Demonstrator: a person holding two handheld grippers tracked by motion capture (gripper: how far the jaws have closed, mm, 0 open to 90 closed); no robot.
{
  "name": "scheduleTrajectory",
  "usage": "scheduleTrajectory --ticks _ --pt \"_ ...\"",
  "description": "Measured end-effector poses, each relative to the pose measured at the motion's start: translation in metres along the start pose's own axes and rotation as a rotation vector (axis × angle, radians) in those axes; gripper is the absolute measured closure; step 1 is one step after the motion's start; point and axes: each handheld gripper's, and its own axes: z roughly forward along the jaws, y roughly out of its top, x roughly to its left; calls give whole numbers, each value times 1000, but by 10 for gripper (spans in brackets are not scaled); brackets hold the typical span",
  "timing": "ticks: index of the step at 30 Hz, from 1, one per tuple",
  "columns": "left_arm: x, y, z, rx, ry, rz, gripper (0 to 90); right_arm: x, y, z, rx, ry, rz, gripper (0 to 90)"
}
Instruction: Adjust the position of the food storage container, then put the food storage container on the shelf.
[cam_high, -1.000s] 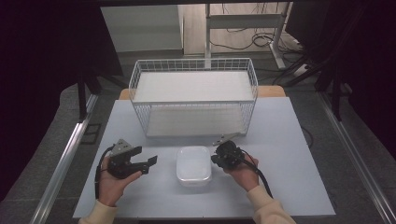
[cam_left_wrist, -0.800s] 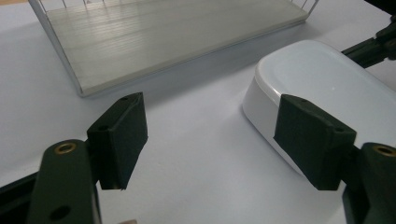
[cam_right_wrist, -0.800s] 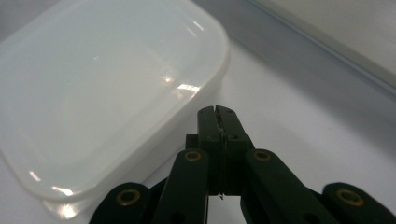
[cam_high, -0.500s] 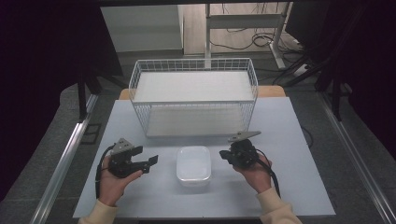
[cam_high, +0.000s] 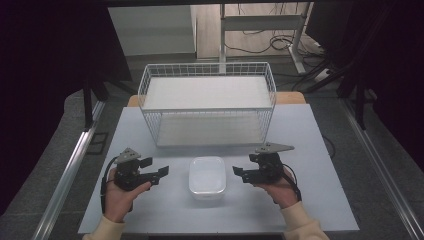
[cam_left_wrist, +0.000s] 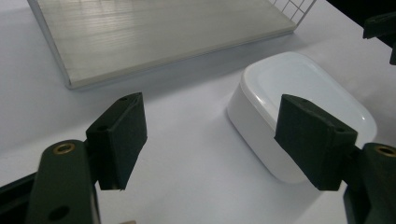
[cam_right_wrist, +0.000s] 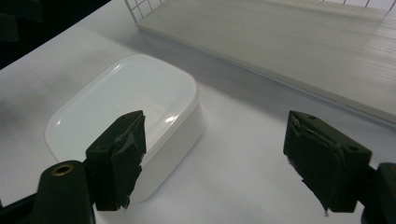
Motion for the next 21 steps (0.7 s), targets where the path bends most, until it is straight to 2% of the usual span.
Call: scheduleTrajectory --ticks 3,7,8,9,14,21 --pt "-1 0 1 4 -7 -1 246 1 -2 -1 -2 3 -5 198" --pt "-3 1 0 9 -16 -8 244 2 -1 -1 -8 2 19 202" --pt "-4 1 -1 6 -17 -9 242 3 -2 0 -12 -21 33 227" --pt "-4 2 -1 5 -18 -10 242 3 -2 0 -12 -21 33 227" --pt "-9 2 5 32 -33 -21 243 3 -2 4 7 9 87 254" --pt "-17 5 12 59 -40 -16 243 5 0 7 20 44 124 265"
